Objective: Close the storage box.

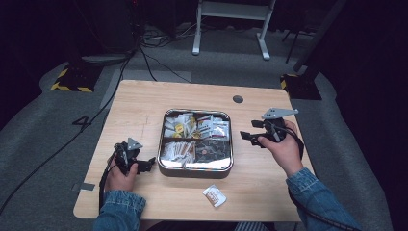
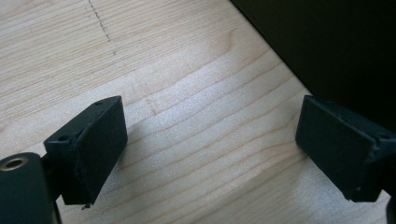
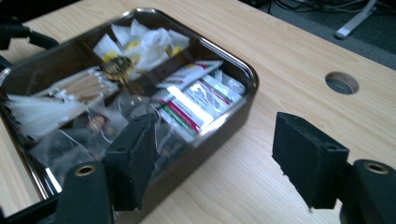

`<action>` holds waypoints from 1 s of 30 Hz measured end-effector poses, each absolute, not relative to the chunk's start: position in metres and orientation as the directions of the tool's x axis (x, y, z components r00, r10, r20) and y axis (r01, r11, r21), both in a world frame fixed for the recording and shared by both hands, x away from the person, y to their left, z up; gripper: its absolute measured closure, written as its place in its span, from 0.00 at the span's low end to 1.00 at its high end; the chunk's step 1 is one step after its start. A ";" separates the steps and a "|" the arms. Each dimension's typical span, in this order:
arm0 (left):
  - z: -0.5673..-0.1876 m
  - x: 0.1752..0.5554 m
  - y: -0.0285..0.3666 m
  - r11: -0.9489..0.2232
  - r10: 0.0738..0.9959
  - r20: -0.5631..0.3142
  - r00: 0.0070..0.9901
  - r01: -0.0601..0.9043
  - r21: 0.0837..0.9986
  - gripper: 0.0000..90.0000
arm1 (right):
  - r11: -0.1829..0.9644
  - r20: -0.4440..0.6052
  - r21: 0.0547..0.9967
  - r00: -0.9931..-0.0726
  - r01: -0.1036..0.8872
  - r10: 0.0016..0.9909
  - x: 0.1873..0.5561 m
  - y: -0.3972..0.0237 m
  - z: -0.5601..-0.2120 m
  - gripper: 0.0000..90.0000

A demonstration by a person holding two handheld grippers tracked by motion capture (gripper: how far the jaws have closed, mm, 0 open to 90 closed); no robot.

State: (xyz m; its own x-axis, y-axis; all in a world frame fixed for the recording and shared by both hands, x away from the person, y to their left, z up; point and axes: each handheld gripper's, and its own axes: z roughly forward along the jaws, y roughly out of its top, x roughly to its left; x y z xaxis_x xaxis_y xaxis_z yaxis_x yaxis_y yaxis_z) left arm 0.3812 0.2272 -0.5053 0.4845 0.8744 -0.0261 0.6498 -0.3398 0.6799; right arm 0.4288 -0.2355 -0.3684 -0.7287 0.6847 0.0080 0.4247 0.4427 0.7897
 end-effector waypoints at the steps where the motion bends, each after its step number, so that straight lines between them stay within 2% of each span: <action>1: -0.505 0.381 0.227 -0.340 0.874 -0.026 0.485 0.650 0.679 0.10 | 0.450 0.002 0.785 -0.729 0.425 0.685 0.428 -0.239 -0.370 0.35; 16: -0.505 0.383 0.227 -0.341 0.873 -0.028 0.486 0.652 0.677 0.08 | 0.454 -0.035 0.784 -0.699 0.424 0.714 0.421 -0.294 -0.400 0.36; 19: -0.505 0.383 0.226 -0.341 0.874 -0.028 0.485 0.653 0.677 0.08 | 0.439 -0.011 0.776 -0.686 0.453 0.727 0.422 -0.304 -0.407 0.33; 22: -0.505 0.383 0.226 -0.340 0.874 -0.028 0.485 0.653 0.677 0.08 | 0.401 0.051 0.757 -0.659 0.516 0.751 0.426 -0.315 -0.417 0.26; 30: -0.505 0.383 0.226 -0.340 0.874 -0.028 0.485 0.653 0.676 0.08 | 0.390 0.078 0.719 -0.625 0.575 0.777 0.428 -0.336 -0.444 0.23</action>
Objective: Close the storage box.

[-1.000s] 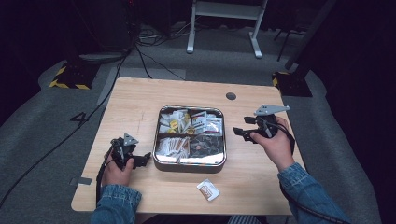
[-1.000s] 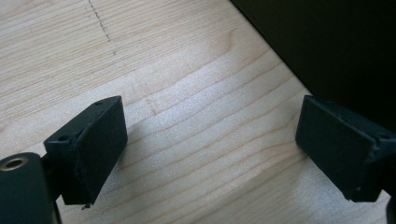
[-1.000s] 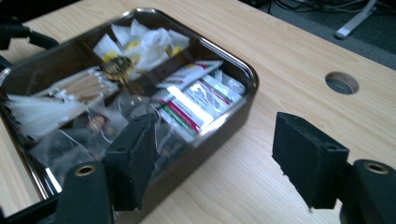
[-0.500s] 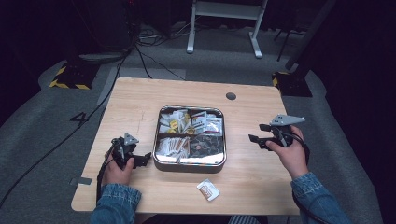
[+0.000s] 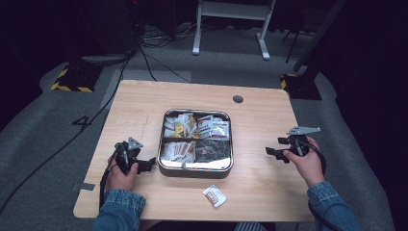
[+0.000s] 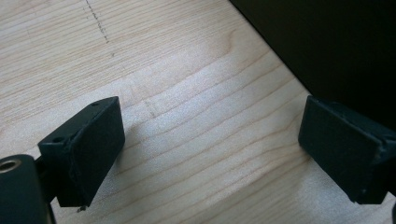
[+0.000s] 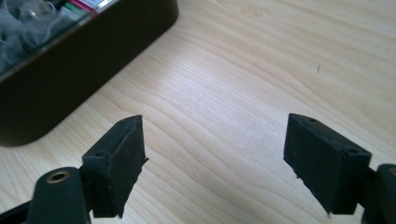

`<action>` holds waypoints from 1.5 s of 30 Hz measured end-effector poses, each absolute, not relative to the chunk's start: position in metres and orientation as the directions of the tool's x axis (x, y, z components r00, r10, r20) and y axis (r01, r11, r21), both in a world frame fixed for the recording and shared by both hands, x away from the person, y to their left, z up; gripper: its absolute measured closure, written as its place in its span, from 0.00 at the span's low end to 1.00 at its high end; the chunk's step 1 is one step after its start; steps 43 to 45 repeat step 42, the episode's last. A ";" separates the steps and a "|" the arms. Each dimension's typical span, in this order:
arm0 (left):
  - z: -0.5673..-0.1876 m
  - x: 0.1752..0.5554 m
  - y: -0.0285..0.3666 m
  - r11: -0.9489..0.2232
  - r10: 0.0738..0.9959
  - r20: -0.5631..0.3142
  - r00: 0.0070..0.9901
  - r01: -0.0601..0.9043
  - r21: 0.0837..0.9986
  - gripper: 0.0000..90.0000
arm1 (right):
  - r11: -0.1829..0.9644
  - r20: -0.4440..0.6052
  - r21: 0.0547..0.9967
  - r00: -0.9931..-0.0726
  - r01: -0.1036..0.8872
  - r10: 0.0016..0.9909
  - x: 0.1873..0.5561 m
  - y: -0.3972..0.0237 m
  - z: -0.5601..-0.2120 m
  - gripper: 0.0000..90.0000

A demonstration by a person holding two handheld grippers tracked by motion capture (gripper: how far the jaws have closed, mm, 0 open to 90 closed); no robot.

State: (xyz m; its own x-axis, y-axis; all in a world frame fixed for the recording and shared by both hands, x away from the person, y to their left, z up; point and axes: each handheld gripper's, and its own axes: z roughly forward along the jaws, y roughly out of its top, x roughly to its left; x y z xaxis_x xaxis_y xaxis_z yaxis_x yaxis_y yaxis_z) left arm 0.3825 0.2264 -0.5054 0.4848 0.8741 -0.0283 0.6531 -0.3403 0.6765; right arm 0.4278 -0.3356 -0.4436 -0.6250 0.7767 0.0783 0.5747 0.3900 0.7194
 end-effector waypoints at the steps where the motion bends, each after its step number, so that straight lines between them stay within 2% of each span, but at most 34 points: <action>1: -0.505 0.383 0.226 -0.340 0.874 -0.028 0.485 0.653 0.677 0.08 | 0.390 0.078 0.719 -0.625 0.575 0.777 0.428 -0.336 -0.444 0.23; 10: -0.505 0.383 0.226 -0.340 0.874 -0.028 0.484 0.653 0.677 0.08 | 0.437 0.032 0.708 -0.642 0.555 0.766 0.425 -0.346 -0.479 0.20; 18: -0.505 0.382 0.226 -0.339 0.876 -0.027 0.482 0.654 0.677 0.08 | 0.444 0.028 0.710 -0.651 0.547 0.758 0.421 -0.346 -0.494 0.19; 29: -0.505 0.382 0.226 -0.338 0.876 -0.028 0.482 0.654 0.677 0.08 | 0.442 -0.009 0.735 -0.645 0.514 0.764 0.415 -0.343 -0.505 0.16; 45: -0.505 0.383 0.226 -0.336 0.880 -0.023 0.475 0.655 0.676 0.07 | 0.443 -0.009 0.737 -0.647 0.511 0.762 0.415 -0.343 -0.505 0.16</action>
